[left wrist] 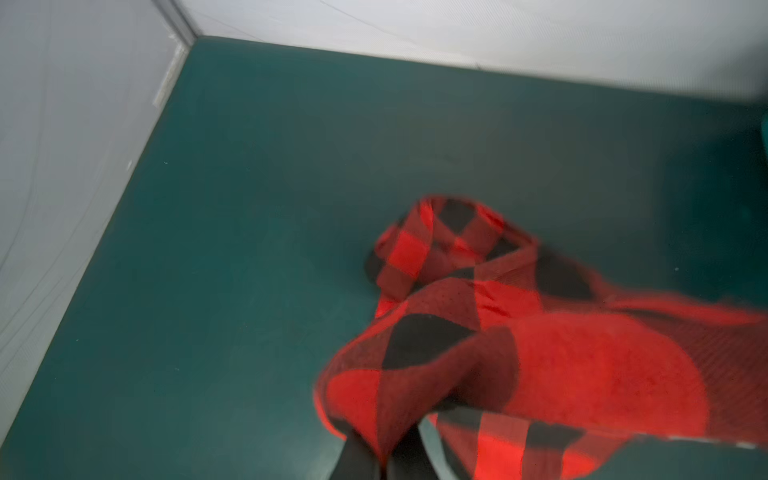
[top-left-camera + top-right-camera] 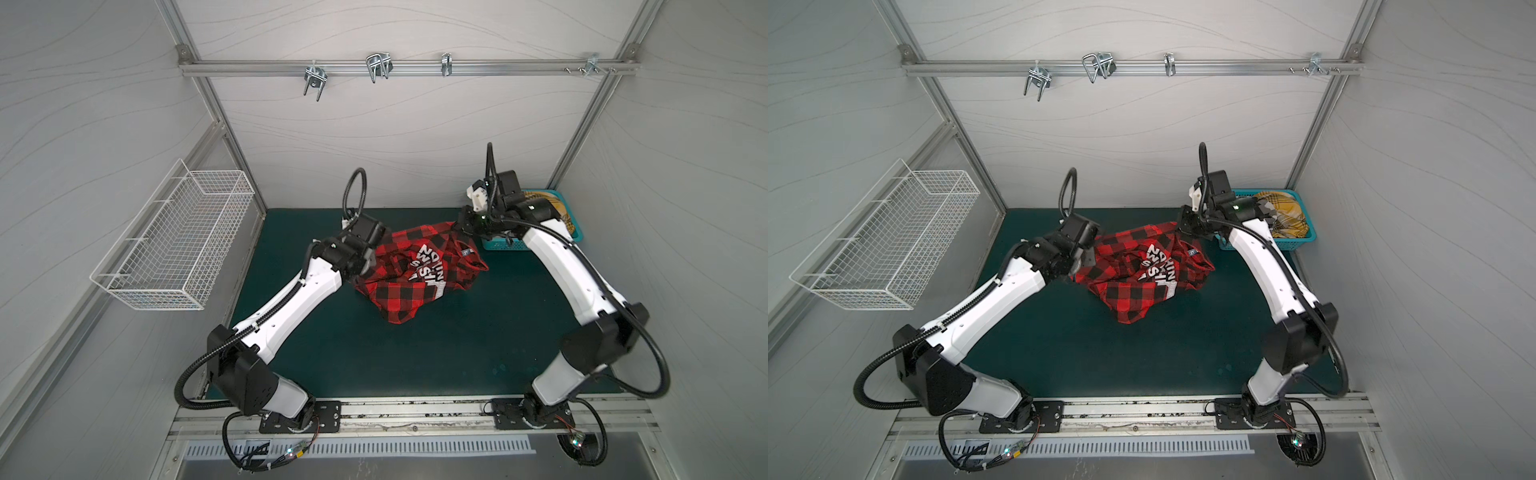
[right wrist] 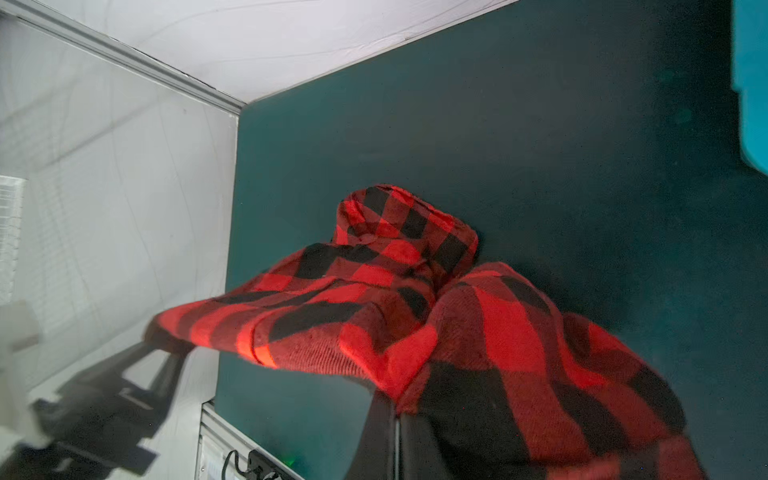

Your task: Fold and stack the long sleeve shirts

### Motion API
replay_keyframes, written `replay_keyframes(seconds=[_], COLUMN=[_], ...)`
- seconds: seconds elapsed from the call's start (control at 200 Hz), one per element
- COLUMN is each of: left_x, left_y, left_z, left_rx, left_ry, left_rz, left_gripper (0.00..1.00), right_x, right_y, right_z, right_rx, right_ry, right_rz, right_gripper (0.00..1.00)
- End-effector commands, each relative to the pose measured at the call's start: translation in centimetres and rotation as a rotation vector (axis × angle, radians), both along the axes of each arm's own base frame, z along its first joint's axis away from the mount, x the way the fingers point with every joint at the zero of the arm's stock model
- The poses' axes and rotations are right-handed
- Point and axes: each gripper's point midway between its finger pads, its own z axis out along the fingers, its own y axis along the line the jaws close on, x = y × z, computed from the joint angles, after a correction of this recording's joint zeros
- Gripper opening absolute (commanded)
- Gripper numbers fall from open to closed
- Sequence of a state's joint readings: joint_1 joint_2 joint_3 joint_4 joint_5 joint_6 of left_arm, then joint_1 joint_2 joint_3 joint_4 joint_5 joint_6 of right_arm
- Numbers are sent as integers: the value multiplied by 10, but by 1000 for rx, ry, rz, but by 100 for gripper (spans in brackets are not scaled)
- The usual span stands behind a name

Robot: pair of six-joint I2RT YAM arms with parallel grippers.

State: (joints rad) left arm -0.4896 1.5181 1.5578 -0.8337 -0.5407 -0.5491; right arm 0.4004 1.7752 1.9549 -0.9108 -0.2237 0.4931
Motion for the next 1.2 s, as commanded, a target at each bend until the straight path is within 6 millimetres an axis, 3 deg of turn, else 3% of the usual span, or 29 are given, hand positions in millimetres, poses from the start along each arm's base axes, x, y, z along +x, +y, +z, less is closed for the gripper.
replay_keyframes(seconds=[0.0,0.1,0.16,0.215,0.285,0.325,0.365,0.44,0.52,0.55,0.7,0.8,0.88,0.965,1.085,1.161,1.196], left_x=[23,0,-27,-55,-85,-97,-103,-107,-111,-114,-130,-152,-165,-174,-174,-177,-179], left_y=[51,77,85,86,80,78,76,73,61,56,7,-34,-68,-87,-136,-157,-161], left_z=[122,218,261,288,305,304,289,250,198,177,64,6,-37,-77,-113,-134,-141], left_rx=[-11,8,10,45,119,121,128,131,157,163,132,124,90,78,47,44,49], left_ry=[-277,-488,-605,-695,-783,-812,-792,-696,-565,-519,-210,-58,47,177,277,369,406], left_rz=[184,283,316,335,346,345,327,279,195,167,-61,-213,-345,-409,-557,-601,-598], left_gripper=[0,0,0,0,0,0,0,0,0,0,0,0,0,0,0,40,52], right_x=[41,43,27,-1,-27,-34,-37,-40,-49,-52,-97,-137,-164,-185,-199,-201,-201], right_y=[-2,12,17,20,17,12,9,4,-10,-16,-59,-80,-98,-107,-115,-124,-128], right_z=[62,157,207,249,266,261,245,191,120,83,-70,-145,-182,-207,-232,-243,-248], right_rx=[-10,78,131,186,206,194,174,117,31,0,-104,-164,-201,-224,-253,-304,-326], right_ry=[-188,-450,-622,-773,-857,-844,-799,-664,-518,-443,-114,76,185,276,360,399,419], right_rz=[-44,-24,7,68,110,109,117,132,104,85,0,-36,-95,-123,-147,-179,-190], right_gripper=[0,0,0,0,0,0,0,0,0,0,0,0,0,0,0,0,0])
